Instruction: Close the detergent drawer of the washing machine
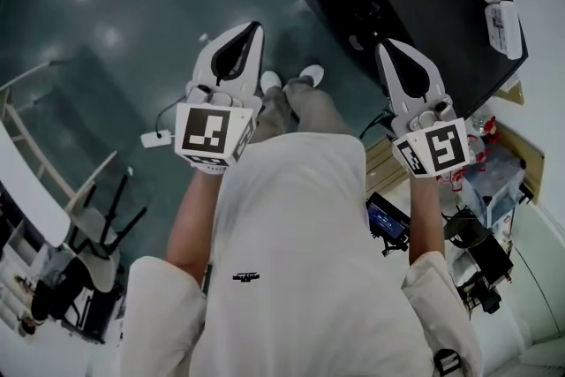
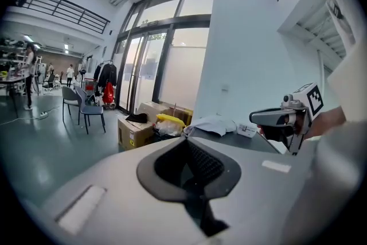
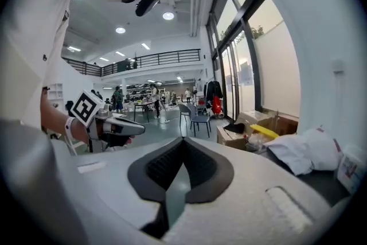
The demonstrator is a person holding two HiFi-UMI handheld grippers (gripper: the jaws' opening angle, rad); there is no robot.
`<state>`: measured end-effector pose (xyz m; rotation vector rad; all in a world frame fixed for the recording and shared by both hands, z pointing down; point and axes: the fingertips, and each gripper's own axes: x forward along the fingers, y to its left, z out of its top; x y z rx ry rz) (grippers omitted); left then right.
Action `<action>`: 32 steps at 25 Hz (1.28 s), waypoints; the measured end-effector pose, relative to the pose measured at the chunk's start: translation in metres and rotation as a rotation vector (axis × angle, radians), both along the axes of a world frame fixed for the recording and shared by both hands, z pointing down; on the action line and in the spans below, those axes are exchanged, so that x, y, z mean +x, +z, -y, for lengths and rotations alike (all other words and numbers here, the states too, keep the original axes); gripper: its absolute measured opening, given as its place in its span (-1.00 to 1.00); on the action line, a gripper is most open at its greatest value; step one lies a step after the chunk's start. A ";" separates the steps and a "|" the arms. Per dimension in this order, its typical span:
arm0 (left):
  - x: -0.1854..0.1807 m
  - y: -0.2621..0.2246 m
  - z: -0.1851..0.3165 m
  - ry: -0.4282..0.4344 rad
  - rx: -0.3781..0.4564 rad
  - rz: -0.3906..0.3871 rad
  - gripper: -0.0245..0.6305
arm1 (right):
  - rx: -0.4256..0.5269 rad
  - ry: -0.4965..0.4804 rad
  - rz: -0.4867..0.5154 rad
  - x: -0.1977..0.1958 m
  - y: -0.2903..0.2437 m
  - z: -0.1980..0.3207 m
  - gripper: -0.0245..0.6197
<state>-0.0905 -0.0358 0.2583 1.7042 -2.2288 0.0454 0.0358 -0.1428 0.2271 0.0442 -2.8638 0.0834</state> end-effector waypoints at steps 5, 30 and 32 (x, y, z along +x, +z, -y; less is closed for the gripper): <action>0.003 -0.026 -0.022 -0.029 0.033 0.038 -0.87 | 0.100 -0.087 0.030 0.002 -0.028 -0.027 -0.91; 0.022 -0.069 -0.065 0.027 0.138 0.071 -0.87 | 0.144 0.151 0.052 0.060 -0.044 -0.049 -0.91; 0.025 -0.070 -0.064 0.035 0.142 0.069 -0.87 | 0.133 0.151 0.048 0.061 -0.043 -0.052 -0.91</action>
